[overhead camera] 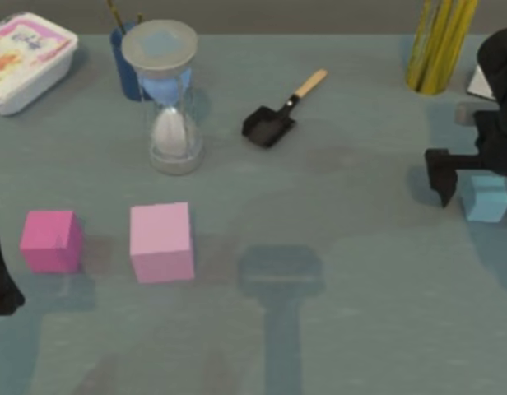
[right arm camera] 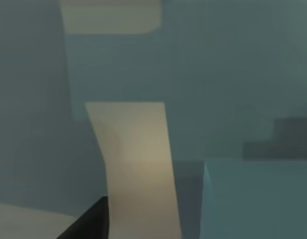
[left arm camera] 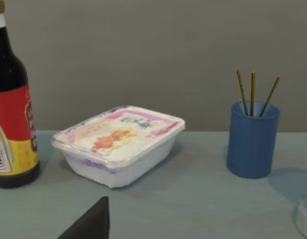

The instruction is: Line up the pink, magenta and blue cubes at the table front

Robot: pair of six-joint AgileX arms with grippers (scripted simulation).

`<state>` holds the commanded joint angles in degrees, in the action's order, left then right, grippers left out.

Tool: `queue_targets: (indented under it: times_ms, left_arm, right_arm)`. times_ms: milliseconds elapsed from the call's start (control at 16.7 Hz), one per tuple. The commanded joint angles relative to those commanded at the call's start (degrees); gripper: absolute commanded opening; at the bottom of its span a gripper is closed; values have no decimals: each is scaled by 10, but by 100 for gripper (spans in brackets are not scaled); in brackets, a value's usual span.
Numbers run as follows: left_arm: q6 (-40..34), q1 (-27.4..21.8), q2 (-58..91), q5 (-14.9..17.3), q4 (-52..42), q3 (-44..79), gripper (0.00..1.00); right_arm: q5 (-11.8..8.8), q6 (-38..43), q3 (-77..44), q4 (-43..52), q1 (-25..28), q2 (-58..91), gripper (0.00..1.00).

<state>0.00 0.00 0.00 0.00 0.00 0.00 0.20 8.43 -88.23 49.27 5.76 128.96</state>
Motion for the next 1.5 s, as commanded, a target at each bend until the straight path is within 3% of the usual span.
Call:
queue_targets:
  times_ms: [600,1200,1500]
  left_arm:
    - [0,0,0,0,0,0,100]
    - [0,0,0,0,0,0,100]
    - [0,0,0,0,0,0,100]
  right_arm:
    - [0,0,0,0,0,0,2]
    - [3,-1,-8,8,-1,-19,0]
    - [2,-1,-62,94,1,-46,0]
